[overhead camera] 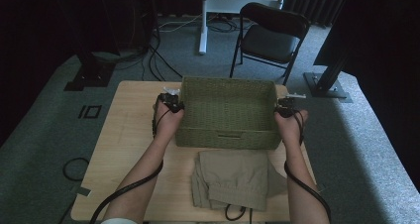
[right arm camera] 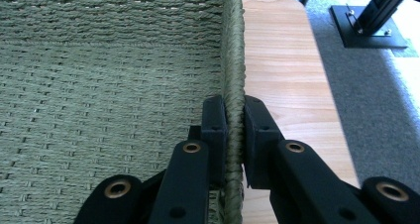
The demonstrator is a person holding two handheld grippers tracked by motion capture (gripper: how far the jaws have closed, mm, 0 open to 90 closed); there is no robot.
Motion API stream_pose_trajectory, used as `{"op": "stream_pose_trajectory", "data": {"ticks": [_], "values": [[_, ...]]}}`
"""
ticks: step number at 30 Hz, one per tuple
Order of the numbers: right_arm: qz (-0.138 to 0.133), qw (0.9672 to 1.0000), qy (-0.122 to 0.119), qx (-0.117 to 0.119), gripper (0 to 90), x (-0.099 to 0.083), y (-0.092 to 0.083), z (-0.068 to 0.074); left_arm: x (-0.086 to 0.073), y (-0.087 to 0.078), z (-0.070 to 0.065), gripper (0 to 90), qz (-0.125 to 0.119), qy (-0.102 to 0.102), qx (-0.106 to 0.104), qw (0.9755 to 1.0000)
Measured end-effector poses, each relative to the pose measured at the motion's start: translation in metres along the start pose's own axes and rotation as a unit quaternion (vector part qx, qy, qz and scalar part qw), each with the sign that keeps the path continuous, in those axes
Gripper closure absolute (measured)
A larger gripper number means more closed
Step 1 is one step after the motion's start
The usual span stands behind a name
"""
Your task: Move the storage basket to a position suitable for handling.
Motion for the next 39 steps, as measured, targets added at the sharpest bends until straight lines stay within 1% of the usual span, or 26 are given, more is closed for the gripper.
{"op": "stream_pose_trajectory", "data": {"ticks": [1,5,8,12,16,18,20,21,23,24,27,30,33,35,37,39], "values": [[-0.001,1.0000,-0.001,-0.002,81.8,0.000,0.000,-0.003,0.000,0.001,-0.003,79.6,0.001,0.003,0.001,1.0000],[0.001,1.0000,0.003,-0.006,82.0,0.000,0.000,-0.013,0.002,0.003,-0.013,79.5,0.000,0.002,-0.003,1.0000],[0.002,0.9999,-0.001,-0.014,82.1,0.000,0.000,-0.021,0.004,0.006,-0.021,79.5,0.001,0.001,-0.004,1.0000],[0.003,0.9999,0.007,-0.014,82.2,0.000,0.000,-0.032,0.005,0.007,-0.032,79.2,0.000,-0.002,-0.009,1.0000],[0.003,0.9998,0.010,-0.015,82.2,0.000,-0.001,-0.042,0.006,0.010,-0.042,79.2,0.002,0.005,-0.007,1.0000],[0.003,0.9999,0.010,-0.013,82.1,0.000,-0.001,-0.048,0.007,0.011,-0.047,78.8,0.004,0.005,-0.011,0.9999],[0.001,0.9999,0.009,-0.013,82.1,-0.001,0.000,-0.053,0.008,0.012,-0.051,78.8,0.004,0.008,-0.009,0.9999],[0.001,0.9999,0.012,-0.012,82.1,-0.001,0.000,-0.055,0.008,0.012,-0.054,78.8,0.004,0.008,-0.010,0.9999],[0.005,0.9998,0.009,-0.019,82.2,-0.001,-0.001,-0.060,0.009,0.013,-0.058,78.7,0.003,0.005,-0.014,0.9999],[0.005,0.9997,0.011,-0.020,82.1,-0.001,-0.001,-0.062,0.009,0.013,-0.060,78.7,0.004,0.009,-0.015,0.9998],[0.004,0.9998,0.016,-0.013,81.9,-0.001,-0.002,-0.067,0.009,0.014,-0.062,78.1,0.003,0.005,-0.018,0.9998],[0.003,0.9998,0.012,-0.013,81.8,-0.001,-0.001,-0.067,0.009,0.014,-0.062,78.1,0.003,0.005,-0.018,0.9998],[0.003,0.9999,0.007,-0.015,81.8,0.000,-0.001,-0.066,0.009,0.013,-0.061,77.8,0.006,0.007,-0.019,0.9998],[0.002,0.9999,0.007,-0.014,82.0,0.000,0.000,-0.065,0.009,0.013,-0.059,77.5,0.005,0.003,-0.021,0.9998],[0.003,0.9999,0.010,-0.012,82.0,0.000,0.000,-0.063,0.009,0.013,-0.057,77.5,0.006,0.007,-0.018,0.9998],[0.003,0.9999,0.008,-0.012,82.0,0.000,0.000,-0.060,0.009,0.012,-0.052,77.5,0.007,0.009,-0.016,0.9998]]}}
Point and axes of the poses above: each handheld gripper's, and its own axes: y roughly forward along the jaws, x roughly out of its top, z roughly to its left, the point moved 4 cm from there along y, roughly forward along the jaws, and after that the axes turned 1 degree about z, right-handed, at the moved point
